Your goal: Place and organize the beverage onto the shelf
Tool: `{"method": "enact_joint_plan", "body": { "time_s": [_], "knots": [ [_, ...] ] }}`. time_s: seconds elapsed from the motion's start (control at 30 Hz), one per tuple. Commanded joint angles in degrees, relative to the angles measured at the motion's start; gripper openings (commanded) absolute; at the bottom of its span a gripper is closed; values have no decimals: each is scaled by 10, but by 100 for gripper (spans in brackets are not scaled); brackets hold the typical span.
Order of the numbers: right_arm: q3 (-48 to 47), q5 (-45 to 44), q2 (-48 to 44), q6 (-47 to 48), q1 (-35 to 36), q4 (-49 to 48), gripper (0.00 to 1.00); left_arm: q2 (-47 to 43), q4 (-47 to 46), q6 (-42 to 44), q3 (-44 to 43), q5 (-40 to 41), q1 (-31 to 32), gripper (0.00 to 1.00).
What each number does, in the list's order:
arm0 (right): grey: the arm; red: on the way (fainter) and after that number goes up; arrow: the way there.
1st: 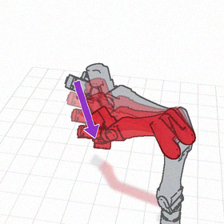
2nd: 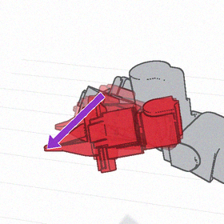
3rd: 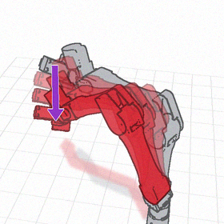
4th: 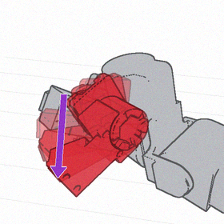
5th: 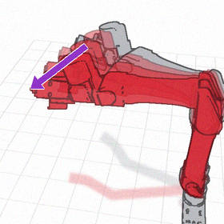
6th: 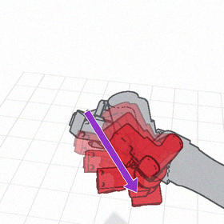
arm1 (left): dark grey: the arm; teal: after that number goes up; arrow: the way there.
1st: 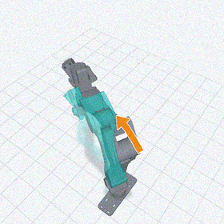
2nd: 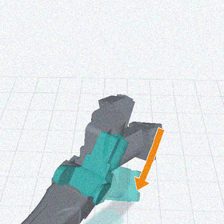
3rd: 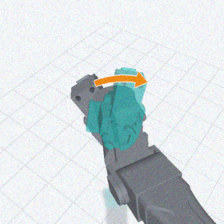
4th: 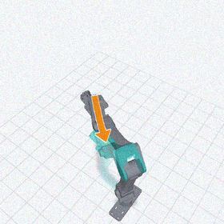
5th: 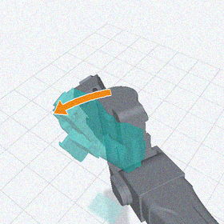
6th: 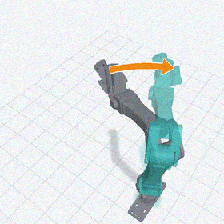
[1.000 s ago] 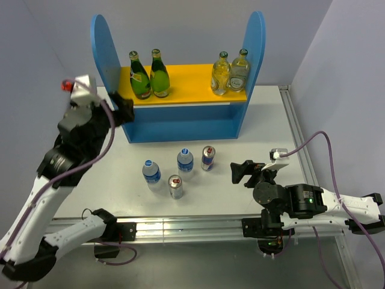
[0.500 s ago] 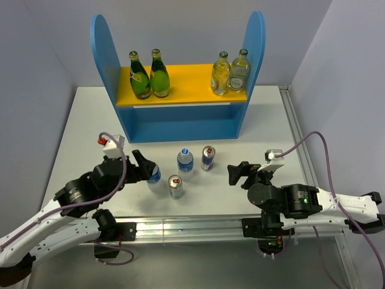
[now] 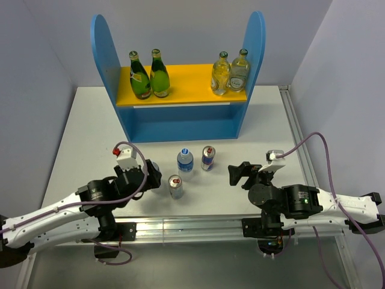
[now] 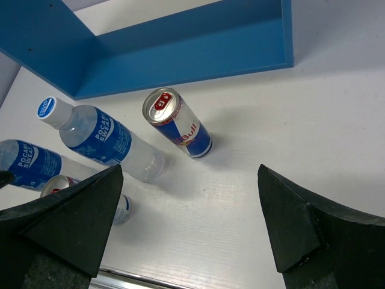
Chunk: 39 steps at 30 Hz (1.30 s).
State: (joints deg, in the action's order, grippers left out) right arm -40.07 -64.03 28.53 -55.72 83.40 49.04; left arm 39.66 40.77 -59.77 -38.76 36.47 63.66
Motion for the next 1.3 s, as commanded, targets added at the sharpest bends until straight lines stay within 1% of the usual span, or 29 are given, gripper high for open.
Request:
{"method": "enact_joint_plan", "body": {
  "time_s": [0.0,0.13,0.27,0.43,0.53,0.63,0.67,0.83,0.9,0.93,1.0,1.03,1.07,1.13,1.17,1.2,1.23,1.27],
  "knots": [
    [6,-17,-13,-15,5,4,100,10,-11,-50,16,69,21,91],
    [11,-16,-19,-11,4,-3,100,40,-57,-63,47,84,27,91],
    [9,-18,-19,-16,4,2,100,71,-125,-67,87,109,27,91],
    [11,-19,-22,-18,4,3,100,116,-177,-75,112,144,27,88],
    [13,-19,-23,-15,5,1,100,131,-198,-78,115,168,30,84],
    [13,-20,-24,-19,5,5,100,144,-211,-84,116,187,30,78],
    [13,-20,-23,-19,5,4,100,147,-218,-83,118,191,30,76],
    [15,-20,-26,-18,4,1,100,180,-242,-74,120,217,29,70],
    [15,-20,-27,-18,4,2,100,198,-251,-69,120,224,29,66],
    [16,-20,-28,-18,4,2,100,205,-256,-68,117,229,29,63],
    [17,-20,-30,-18,5,1,100,222,-260,-65,114,236,28,44],
    [18,-20,-32,-18,5,1,100,228,-257,-66,108,245,29,22],
    [17,-20,-32,-17,5,1,100,233,-253,-66,105,250,29,17],
    [19,-19,-35,-15,4,-2,100,241,-255,-55,95,258,27,10],
    [19,-19,-35,-12,4,-3,100,242,-255,-43,91,264,27,3],
    [19,-18,-36,-12,5,-4,100,242,-263,-33,88,264,23,0],
    [19,-18,-35,-11,5,-5,100,242,-271,-20,83,264,18,0],
    [18,-18,-35,-12,4,-3,100,239,-284,11,83,257,14,0]
  ]
}}
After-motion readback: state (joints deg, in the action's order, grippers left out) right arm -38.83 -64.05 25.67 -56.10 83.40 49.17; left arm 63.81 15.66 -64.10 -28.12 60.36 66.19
